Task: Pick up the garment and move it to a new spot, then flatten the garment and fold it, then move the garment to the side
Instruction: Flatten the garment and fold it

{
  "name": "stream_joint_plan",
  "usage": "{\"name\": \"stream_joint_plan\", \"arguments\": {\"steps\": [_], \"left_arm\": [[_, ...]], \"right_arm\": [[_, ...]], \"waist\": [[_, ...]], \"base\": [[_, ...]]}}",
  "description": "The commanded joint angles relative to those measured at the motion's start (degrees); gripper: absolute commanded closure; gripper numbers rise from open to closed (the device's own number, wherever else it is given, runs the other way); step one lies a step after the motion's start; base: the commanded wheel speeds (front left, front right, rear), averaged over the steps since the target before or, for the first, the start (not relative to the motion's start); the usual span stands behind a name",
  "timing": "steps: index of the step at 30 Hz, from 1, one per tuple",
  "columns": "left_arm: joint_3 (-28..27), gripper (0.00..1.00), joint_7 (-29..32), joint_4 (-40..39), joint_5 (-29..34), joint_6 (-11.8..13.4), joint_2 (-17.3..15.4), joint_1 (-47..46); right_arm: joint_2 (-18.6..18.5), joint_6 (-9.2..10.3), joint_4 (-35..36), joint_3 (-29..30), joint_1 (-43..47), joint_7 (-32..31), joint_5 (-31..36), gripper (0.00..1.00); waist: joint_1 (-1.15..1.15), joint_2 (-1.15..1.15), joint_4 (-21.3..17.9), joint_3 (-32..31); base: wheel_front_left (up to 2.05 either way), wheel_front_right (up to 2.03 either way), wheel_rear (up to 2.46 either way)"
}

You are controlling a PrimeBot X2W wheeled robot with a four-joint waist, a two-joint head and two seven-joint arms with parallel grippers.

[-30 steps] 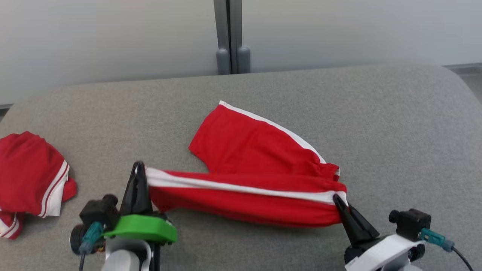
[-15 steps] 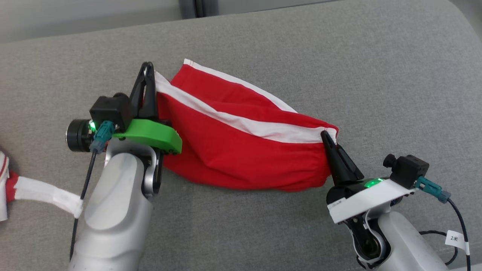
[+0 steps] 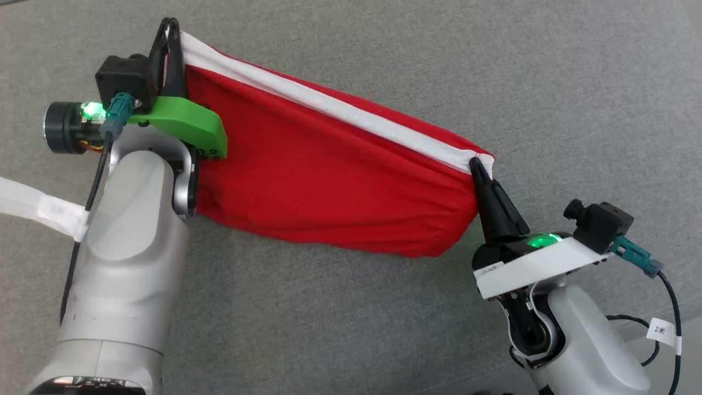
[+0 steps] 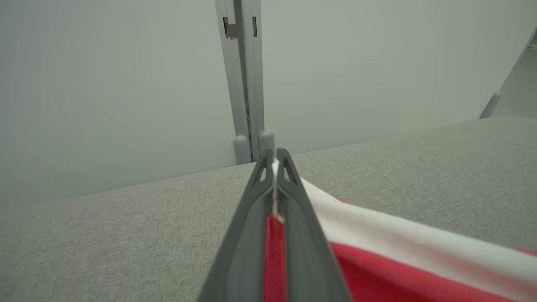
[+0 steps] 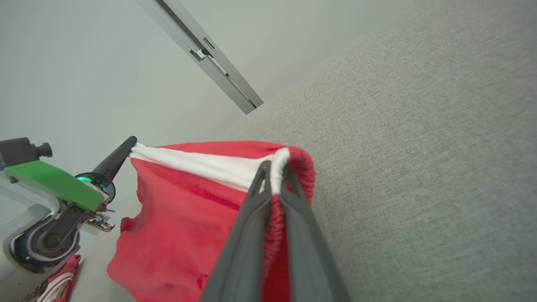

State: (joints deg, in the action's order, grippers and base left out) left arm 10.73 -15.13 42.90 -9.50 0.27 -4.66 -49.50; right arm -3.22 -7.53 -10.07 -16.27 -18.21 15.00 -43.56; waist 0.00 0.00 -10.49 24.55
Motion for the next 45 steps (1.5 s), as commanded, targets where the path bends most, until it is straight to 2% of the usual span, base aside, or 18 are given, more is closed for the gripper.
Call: {"name": "stream_joint_plan", "arguments": {"steps": [1, 6, 7, 8, 9, 10, 11, 12, 22, 27, 34, 35, 36, 37, 45], "left_arm": [[-0.1, 1.00, 0.0, 1.1, 0.9, -0.1, -1.0, -1.2], [-0.2, 1.00, 0.0, 5.4, 1.3, -0.6, -1.3, -2.4], [-0.2, 0.88, 0.0, 6.1, 1.4, -0.6, -1.1, -2.3], [-0.1, 0.67, 0.0, 6.9, 1.3, -0.8, -0.9, -2.0], [-0.2, 0.20, 0.0, 7.0, 1.0, -0.9, -0.7, -1.9], [-0.1, 0.00, 0.0, 7.1, 1.1, -0.5, -0.5, -1.5], [-0.2, 0.00, 0.0, 7.0, 1.0, -0.3, -0.3, -1.2], [-0.4, 0.00, 0.0, 7.0, 0.7, -0.3, -0.1, -0.7], [-1.9, 0.00, 0.0, 7.5, -0.6, -1.6, 0.7, 4.9], [-2.1, 0.00, 0.0, 12.6, -1.1, -2.0, 0.4, 6.6], [-0.9, 0.00, 2.9, 21.2, -2.0, -3.8, 0.7, 5.3], [-0.7, 0.40, 3.5, 22.3, -2.4, -4.2, 0.8, 5.3], [-0.5, 0.97, 3.9, 23.1, -2.5, -4.5, 0.9, 5.4], [-0.3, 1.00, 3.8, 23.9, -2.6, -4.7, 1.0, 5.3], [-1.1, 1.00, 0.9, 25.1, -4.7, -4.3, 1.1, 7.5]], "right_arm": [[0.1, 0.08, 0.3, 0.1, -0.6, 0.3, 0.4, 1.00], [0.2, 0.08, 0.4, -0.9, -1.3, 0.3, 0.4, 1.00], [0.2, 0.08, 0.3, -1.0, -1.2, 0.3, 0.3, 1.00], [0.2, 0.08, 0.2, -1.1, -1.1, 0.3, 0.4, 1.00], [0.2, 0.08, 0.1, -1.0, -1.0, 0.3, 0.4, 1.00], [0.2, 0.08, -0.2, -0.6, -0.7, 0.3, 1.1, 0.84], [0.2, 0.08, -0.2, -0.4, -0.5, 0.3, 1.5, 0.45], [0.2, 0.08, -0.4, -0.1, -0.2, 0.3, 2.0, 0.00], [0.2, 0.08, -0.6, 8.0, 3.5, 0.3, 11.1, 0.00], [0.2, 0.08, -1.0, 13.0, 5.1, 0.3, 16.0, 0.00], [0.2, 0.09, -2.1, 15.7, 5.5, 0.3, 18.8, 0.00], [0.2, 0.09, -2.3, 15.9, 5.5, 0.3, 18.9, 0.00], [0.2, 0.09, -2.4, 16.0, 5.5, 0.3, 19.1, 0.00], [0.2, 0.09, -2.5, 16.1, 5.5, 0.3, 19.4, 0.00], [0.2, 0.09, -4.5, 17.8, 6.5, 0.3, 22.5, 0.00]], "waist": [[0.00, 0.00, -1.8, 1.8], [0.00, 0.00, -1.8, 1.8], [0.00, 0.00, -1.7, 1.7], [0.00, 0.00, -1.5, 1.5], [0.00, 0.00, -1.4, 1.4], [0.00, 0.00, -1.1, 1.2], [0.00, 0.00, -1.0, 1.0], [0.00, 0.00, -0.7, 0.7], [0.00, 0.00, 0.4, -3.8], [0.00, 0.00, 0.9, -5.0], [0.00, 0.00, 1.3, -5.7], [0.00, 0.00, 1.4, -6.0], [0.00, 0.00, 1.4, -6.2], [0.00, 0.00, 1.4, -6.4], [0.00, 0.00, 3.2, -10.5]], "base": [[0.00, 0.00, 0.00], [0.00, 0.00, 0.00], [0.00, 0.00, 0.00], [0.00, 0.00, 0.00], [0.00, 0.00, 0.00], [0.00, 0.00, 0.00], [0.00, 0.00, 0.00], [0.00, 0.00, 0.00], [0.00, 0.00, 0.00], [0.00, 0.00, 0.00], [0.00, 0.00, 0.00], [0.00, 0.00, 0.00], [0.00, 0.00, 0.00], [0.00, 0.00, 0.00], [0.00, 0.00, 0.00]]}}
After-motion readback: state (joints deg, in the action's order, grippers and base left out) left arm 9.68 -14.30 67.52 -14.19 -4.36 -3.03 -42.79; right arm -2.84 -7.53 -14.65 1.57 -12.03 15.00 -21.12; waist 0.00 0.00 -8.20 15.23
